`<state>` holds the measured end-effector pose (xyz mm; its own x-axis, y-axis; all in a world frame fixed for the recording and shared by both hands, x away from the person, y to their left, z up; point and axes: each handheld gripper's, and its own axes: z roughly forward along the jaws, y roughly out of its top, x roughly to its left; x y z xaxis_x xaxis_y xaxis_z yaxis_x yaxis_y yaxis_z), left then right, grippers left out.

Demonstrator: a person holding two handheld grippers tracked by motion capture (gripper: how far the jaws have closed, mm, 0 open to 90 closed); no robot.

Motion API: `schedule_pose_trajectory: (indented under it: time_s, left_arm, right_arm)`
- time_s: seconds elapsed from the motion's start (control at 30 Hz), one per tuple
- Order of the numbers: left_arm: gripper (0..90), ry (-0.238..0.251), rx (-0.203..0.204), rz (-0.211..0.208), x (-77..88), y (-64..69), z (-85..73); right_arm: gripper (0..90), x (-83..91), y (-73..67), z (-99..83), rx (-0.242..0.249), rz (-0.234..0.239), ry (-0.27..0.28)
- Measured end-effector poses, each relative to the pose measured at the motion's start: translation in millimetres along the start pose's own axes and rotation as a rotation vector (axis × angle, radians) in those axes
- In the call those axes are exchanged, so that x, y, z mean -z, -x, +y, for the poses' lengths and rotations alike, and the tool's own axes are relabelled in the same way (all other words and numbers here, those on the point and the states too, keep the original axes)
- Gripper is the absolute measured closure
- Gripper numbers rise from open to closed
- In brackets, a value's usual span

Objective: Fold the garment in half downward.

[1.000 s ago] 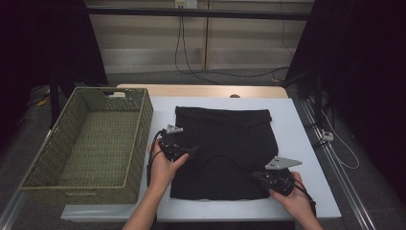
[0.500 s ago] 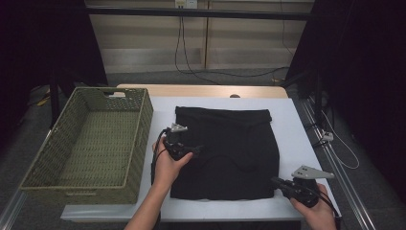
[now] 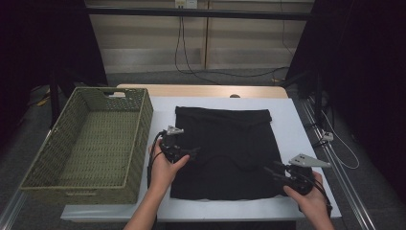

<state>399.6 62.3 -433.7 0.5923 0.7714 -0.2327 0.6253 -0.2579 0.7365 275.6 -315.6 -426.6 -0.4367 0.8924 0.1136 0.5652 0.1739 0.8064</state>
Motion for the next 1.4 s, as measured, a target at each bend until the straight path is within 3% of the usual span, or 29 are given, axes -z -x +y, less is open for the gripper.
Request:
schedule_pose_trajectory:
  time_s: [0.03, 0.13, 0.3, 0.33, 0.5, 0.53, 0.57, 0.73, 0.77, 0.8, 0.83, 0.93, 1.2, 1.27, 1.4]
  left_arm:
    - [11.5, 0.0, 0.0, 0.0, 0.0, 0.0, 0.0]
    - [15.3, -0.007, 0.003, 0.005, 5.5, -2.7, -6.0]
    - [17.9, -0.015, -0.002, -0.004, 7.2, -1.4, -9.6]
    - [25.1, -0.004, -0.011, -0.013, 8.3, 0.7, -10.6]
    - [35.2, -0.001, -0.019, -0.033, 8.3, 6.0, -9.9]
    - [35.2, -0.003, -0.022, -0.045, 8.0, 7.2, -9.7]
    - [41.9, -0.012, -0.025, -0.058, 6.8, 9.7, -9.7]
    - [60.3, -0.049, -0.04, -0.096, 2.9, 16.3, -10.7]
    - [60.3, -0.055, -0.041, -0.102, 1.6, 18.1, -11.7]
    - [68.0, -0.081, -0.041, -0.111, -0.2, 20.4, -13.1]
    - [71.2, -0.091, -0.022, -0.114, -0.5, 21.7, -14.0]
    - [81.7, -0.121, -0.026, -0.1, 1.3, 21.9, -14.1]
    - [84.2, -0.089, -0.006, -0.132, 16.3, 23.0, -10.0]
    - [84.1, -0.087, 0.017, -0.138, 17.9, 22.9, -10.2]
    - [84.1, -0.071, 0.022, -0.162, 28.3, 25.2, -11.4]
  right_arm:
    - [51.7, 0.0, 0.0, 0.0, 0.0, 0.0, 0.0]
    - [46.9, -21.7, -6.8, 9.6, 0.002, 0.029, -0.005]
    - [45.9, -40.1, -12.6, 14.9, 0.01, 0.023, -0.021]
    - [46.3, -47.1, -15.2, 16.7, 0.012, 0.028, -0.034]
    - [53.5, -53.8, -18.1, 17.6, 0.008, 0.039, -0.044]
    - [56.9, -54.5, -18.5, 17.4, 0.01, 0.041, -0.051]
    - [64.6, -55.1, -19.5, 16.7, 0.022, 0.059, -0.06]
    - [72.1, -55.7, -20.5, 13.6, 0.034, 0.068, -0.085]
    - [74.5, -55.8, -20.3, 12.6, 0.042, 0.071, -0.093]
    - [78.5, -55.6, -19.3, 10.7, 0.045, 0.078, -0.109]
    - [79.7, -54.8, -18.1, 9.8, 0.046, 0.084, -0.112]
    - [82.8, -50.5, -14.2, 8.5, 0.015, 0.083, -0.09]
    - [84.7, -29.3, -4.6, 9.1, -0.029, 0.07, -0.008]
    - [84.8, -23.2, -1.6, 8.4, -0.045, 0.073, 0.015]
    - [85.1, -12.4, 1.4, 6.1, -0.058, 0.074, 0.032]
